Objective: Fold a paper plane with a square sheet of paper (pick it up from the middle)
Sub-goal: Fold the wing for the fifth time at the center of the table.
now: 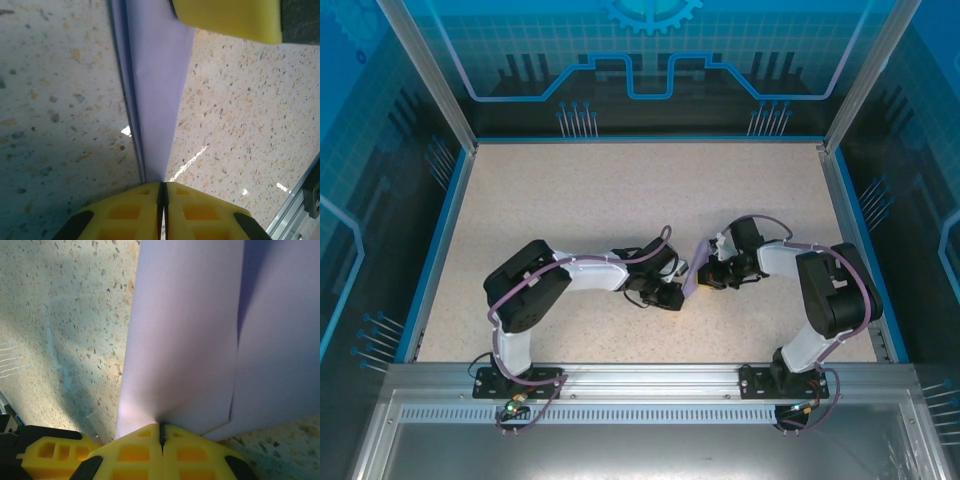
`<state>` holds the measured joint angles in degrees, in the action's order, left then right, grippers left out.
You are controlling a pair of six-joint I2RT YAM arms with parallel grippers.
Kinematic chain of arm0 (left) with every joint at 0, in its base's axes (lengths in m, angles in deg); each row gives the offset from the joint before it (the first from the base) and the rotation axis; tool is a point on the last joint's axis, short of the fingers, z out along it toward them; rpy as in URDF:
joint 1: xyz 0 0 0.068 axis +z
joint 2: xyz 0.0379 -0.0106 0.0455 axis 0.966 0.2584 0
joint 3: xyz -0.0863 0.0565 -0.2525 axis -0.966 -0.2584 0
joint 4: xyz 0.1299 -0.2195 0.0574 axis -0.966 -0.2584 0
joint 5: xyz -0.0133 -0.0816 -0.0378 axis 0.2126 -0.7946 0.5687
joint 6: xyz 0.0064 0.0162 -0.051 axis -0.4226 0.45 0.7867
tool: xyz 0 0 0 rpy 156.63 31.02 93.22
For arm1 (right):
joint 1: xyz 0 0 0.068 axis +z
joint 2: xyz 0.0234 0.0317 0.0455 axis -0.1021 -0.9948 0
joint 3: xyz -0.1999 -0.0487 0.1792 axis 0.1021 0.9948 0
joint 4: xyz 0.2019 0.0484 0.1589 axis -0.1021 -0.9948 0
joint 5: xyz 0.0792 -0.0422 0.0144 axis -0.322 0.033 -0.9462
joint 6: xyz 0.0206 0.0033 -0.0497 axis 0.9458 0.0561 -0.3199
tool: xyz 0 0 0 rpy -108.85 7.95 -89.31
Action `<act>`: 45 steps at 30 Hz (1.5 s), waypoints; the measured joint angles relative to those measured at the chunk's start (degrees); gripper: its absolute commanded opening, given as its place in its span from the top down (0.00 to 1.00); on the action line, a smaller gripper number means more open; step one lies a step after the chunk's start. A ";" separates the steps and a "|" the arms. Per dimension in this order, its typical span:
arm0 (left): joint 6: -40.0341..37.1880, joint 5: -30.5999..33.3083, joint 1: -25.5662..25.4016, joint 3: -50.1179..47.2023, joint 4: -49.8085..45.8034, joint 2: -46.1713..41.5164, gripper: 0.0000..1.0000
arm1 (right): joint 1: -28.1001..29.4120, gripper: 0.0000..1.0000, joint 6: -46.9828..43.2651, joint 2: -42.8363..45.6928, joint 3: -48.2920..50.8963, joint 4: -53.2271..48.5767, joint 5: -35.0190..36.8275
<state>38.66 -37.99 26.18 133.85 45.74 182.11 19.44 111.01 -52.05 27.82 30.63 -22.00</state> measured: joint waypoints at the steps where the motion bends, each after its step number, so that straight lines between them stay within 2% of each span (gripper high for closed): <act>1: 0.02 -0.13 0.07 -0.37 0.46 -0.15 0.88 | 0.00 1.00 -0.02 -0.02 -0.02 -0.09 0.00; 10: 0.04 -0.31 0.76 -2.16 -1.20 -2.82 0.88 | 0.00 1.00 -0.61 -0.07 -0.35 -0.59 0.17; 18: 1.22 -1.16 0.96 1.64 2.12 -3.19 0.87 | 0.00 1.00 -0.61 -0.07 -0.37 -0.59 0.17; 30: 1.92 -1.70 1.01 3.52 4.94 2.58 0.88 | 0.00 1.00 -0.59 -0.07 -0.37 -0.59 0.15; 45: 1.77 -0.33 1.66 1.09 6.86 2.75 0.91 | 0.00 1.00 -0.59 -0.07 -0.35 -0.59 0.15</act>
<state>40.43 -38.32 27.84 134.94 52.60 184.87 19.44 110.42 -52.11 27.47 30.04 -21.85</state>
